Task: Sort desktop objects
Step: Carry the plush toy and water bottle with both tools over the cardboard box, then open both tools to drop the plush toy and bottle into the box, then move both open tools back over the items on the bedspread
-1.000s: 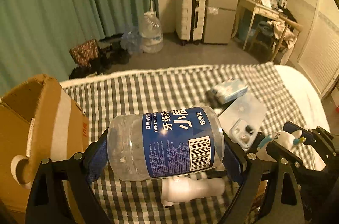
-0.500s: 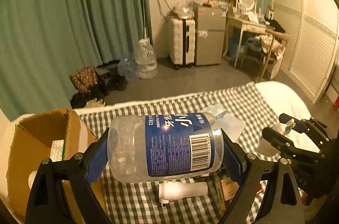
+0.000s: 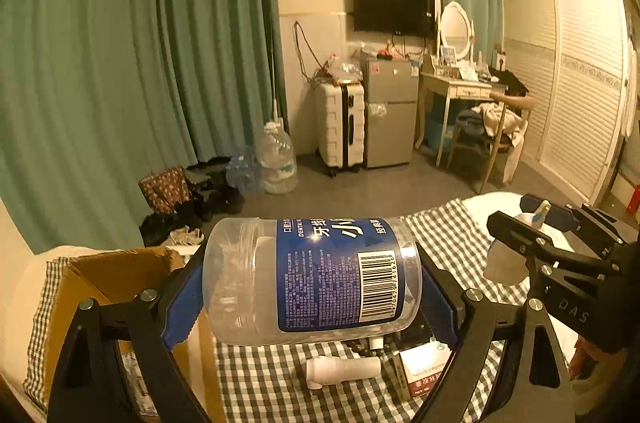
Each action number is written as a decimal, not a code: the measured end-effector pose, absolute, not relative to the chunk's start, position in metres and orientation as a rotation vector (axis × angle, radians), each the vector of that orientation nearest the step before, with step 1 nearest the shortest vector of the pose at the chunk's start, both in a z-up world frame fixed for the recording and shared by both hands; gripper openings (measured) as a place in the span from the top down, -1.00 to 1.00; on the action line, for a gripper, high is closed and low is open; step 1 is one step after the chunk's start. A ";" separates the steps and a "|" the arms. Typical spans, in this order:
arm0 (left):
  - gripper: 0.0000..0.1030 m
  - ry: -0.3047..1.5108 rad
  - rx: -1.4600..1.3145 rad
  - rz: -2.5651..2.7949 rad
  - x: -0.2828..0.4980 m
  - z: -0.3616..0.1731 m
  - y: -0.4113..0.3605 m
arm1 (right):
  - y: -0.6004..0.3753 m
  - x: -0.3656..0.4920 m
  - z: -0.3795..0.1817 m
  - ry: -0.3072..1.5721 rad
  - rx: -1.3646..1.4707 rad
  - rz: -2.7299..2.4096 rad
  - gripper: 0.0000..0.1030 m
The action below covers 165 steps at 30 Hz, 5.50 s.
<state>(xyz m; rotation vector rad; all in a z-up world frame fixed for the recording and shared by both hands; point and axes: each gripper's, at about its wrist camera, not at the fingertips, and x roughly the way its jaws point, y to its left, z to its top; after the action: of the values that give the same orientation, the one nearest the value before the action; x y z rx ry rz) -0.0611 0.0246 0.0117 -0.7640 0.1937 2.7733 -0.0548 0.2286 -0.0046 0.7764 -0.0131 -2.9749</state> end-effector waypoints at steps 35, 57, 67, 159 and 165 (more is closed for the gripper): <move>-0.81 0.125 -0.707 3.052 -0.030 0.042 -0.124 | 0.073 -0.034 0.055 0.093 0.518 -2.810 -0.01; -0.81 0.085 -0.951 3.157 -0.053 -0.004 -0.193 | -0.015 -0.074 0.022 0.145 0.581 -2.636 -0.01; -0.81 0.040 -1.154 3.115 -0.071 -0.041 -0.211 | -0.052 -0.102 -0.011 0.152 0.666 -2.538 -0.01; -1.00 0.193 -1.088 2.753 -0.097 -0.102 0.012 | 0.256 -0.115 -0.058 0.110 0.951 -2.884 -1.00; -1.00 0.285 -1.183 2.706 -0.110 -0.137 0.029 | 0.289 -0.109 -0.110 -0.044 1.061 -2.818 -1.00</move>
<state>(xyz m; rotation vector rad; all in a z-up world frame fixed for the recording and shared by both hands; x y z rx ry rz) -0.1101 0.0288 -0.1367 -1.1826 0.2846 2.7062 -0.1092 0.2889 -0.1099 1.0605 -0.0435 -2.8179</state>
